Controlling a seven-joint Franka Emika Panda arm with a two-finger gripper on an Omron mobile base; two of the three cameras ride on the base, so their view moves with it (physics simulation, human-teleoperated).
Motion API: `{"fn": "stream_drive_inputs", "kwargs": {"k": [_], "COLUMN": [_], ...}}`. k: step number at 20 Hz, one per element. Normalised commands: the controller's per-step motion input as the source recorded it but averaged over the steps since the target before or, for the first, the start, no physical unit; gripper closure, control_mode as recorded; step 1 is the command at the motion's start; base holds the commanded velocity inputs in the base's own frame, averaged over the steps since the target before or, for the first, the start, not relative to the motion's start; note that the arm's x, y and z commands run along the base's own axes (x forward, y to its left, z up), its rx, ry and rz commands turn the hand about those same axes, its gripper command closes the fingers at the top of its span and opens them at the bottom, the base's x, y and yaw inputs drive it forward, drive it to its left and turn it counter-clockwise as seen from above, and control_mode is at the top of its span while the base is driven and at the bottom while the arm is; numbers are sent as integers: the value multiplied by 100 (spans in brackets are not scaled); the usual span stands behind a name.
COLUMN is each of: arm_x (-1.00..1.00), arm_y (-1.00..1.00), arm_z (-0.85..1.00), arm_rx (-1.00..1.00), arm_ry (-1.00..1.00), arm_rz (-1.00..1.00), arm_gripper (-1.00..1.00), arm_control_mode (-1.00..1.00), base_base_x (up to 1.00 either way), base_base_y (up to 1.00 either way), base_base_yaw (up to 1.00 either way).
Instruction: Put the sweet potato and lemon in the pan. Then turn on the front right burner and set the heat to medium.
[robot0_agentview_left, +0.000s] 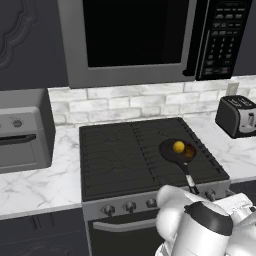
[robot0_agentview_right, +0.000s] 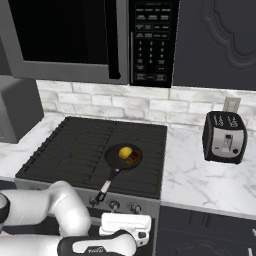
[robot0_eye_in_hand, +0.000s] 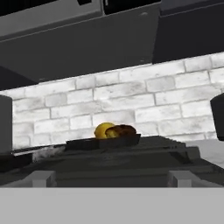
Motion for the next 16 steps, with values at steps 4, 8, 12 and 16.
{"fn": "stream_drive_inputs", "kwargs": {"k": [4,8,12,16], "arm_x": [6,0,0,9], "arm_y": [-1,0,-8,-19], "arm_z": [-24,-25,-30,-40], "arm_rx": [18,2,0,0], "arm_ry": [4,1,0,0], "arm_rz": [6,2,0,0], "arm_gripper": [-100,-100,-100,-100], "arm_control_mode": [-100,-100,-100,-100], "base_base_x": [0,0,0,0], "base_base_y": [0,0,0,0], "base_base_yaw": [0,0,0,0]}}
